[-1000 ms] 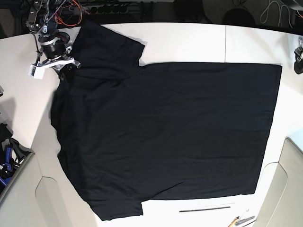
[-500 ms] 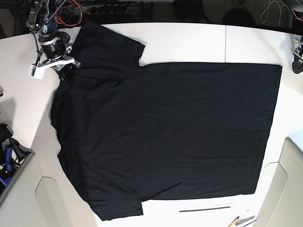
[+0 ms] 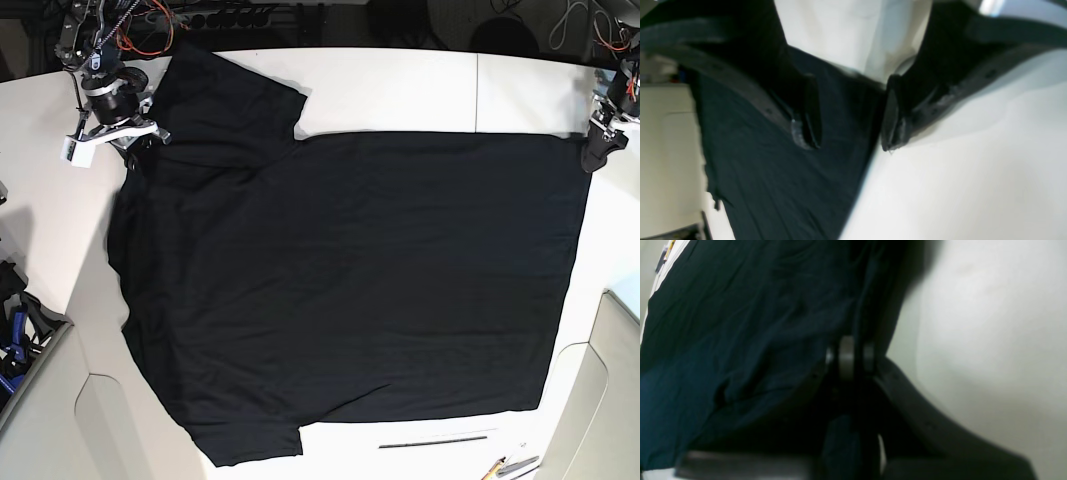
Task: Fold the T-shirt properly
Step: 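Move the left gripper to the shirt's other shoulder corner and grasp, then lift both shoulder corners and drag the shirt toward the robot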
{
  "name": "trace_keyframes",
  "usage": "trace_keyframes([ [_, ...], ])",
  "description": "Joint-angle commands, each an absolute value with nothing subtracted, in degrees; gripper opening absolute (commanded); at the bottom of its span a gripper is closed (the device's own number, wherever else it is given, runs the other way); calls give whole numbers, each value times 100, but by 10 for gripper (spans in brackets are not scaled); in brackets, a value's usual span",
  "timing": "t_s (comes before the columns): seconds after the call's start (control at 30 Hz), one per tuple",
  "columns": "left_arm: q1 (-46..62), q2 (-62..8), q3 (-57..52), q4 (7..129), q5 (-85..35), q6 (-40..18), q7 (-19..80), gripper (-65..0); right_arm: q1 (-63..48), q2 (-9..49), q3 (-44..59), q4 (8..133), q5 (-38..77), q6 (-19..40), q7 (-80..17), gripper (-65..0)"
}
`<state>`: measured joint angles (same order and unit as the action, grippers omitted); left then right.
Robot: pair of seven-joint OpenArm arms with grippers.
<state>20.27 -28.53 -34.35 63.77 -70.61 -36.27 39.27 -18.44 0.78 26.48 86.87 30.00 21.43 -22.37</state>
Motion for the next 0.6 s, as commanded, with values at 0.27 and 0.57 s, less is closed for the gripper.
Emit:
trace_keyframes([
  [0.27,2082,-2781,-3400,6390,-6840,-3544,4383,-323,-1861,95,2650,8742,2978,2143,-2276,-650],
  [0.57,2080,-2779,-3439,6648,-6842,-4000,4348,-650,-1885,95,2650,8766,2978,2145,-2294,-650],
])
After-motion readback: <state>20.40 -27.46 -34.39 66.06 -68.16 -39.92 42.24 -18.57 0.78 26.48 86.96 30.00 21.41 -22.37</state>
